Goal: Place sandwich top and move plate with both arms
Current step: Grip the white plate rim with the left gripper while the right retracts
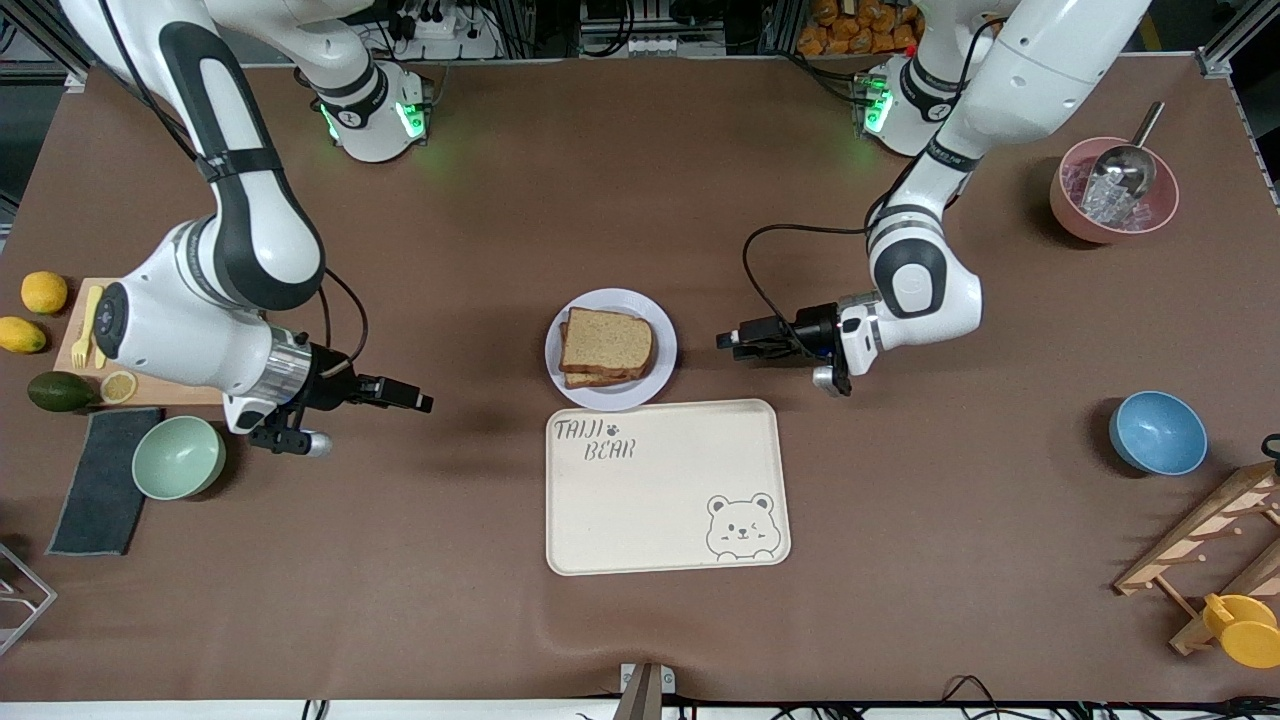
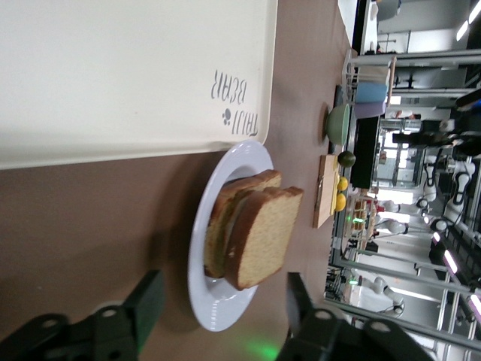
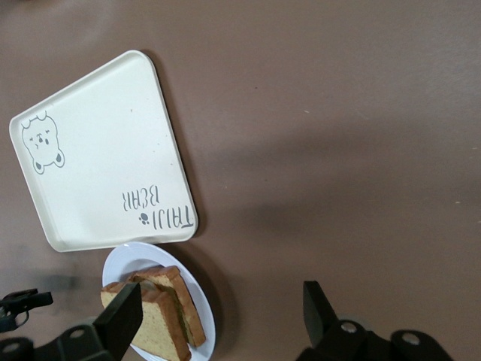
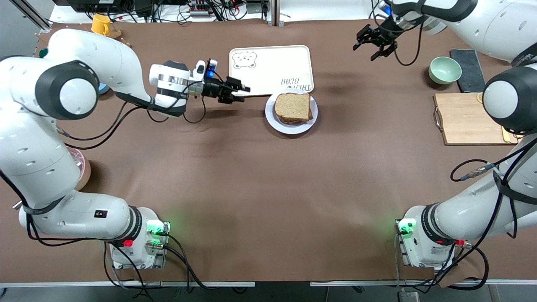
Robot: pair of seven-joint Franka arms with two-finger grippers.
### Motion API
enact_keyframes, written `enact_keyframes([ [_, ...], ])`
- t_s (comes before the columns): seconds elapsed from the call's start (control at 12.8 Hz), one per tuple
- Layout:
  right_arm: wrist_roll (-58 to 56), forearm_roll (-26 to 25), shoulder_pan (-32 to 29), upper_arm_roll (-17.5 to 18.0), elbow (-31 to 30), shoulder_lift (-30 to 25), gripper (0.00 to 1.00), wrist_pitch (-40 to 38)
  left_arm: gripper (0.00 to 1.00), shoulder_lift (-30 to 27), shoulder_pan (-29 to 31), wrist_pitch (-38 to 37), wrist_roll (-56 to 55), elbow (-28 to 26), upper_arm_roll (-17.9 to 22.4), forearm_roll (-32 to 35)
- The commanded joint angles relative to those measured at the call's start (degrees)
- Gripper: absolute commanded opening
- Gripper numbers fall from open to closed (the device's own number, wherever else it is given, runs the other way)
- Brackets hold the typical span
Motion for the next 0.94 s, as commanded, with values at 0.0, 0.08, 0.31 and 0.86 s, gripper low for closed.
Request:
enact_keyframes([
  [0.0, -0.58, -3.62, -5.67, 1.01, 7.13, 1.64, 0.95, -8.10, 0.63, 3.36, 0.06, -0.17, 5.02, 0.95, -0.29, -2.06],
  [0.08, -0.85, -3.89, -7.25, 1.01, 7.76, 1.73, 0.97, -8.64, 0.58, 3.90, -0.03, -0.17, 5.20, 0.87, -0.29, -2.33],
  [0.31, -2.52, -5.72, -10.60, 1.01, 9.43, 1.64, 0.98, -9.09, 0.55, 5.21, -0.12, -0.17, 5.28, 1.04, -1.86, -4.68],
  [0.86, -3.74, -26.97, -10.52, 1.18, 21.74, 0.68, 1.00, -24.20, 0.47, 8.64, -2.14, 0.01, 7.66, 3.50, -2.14, -8.30],
])
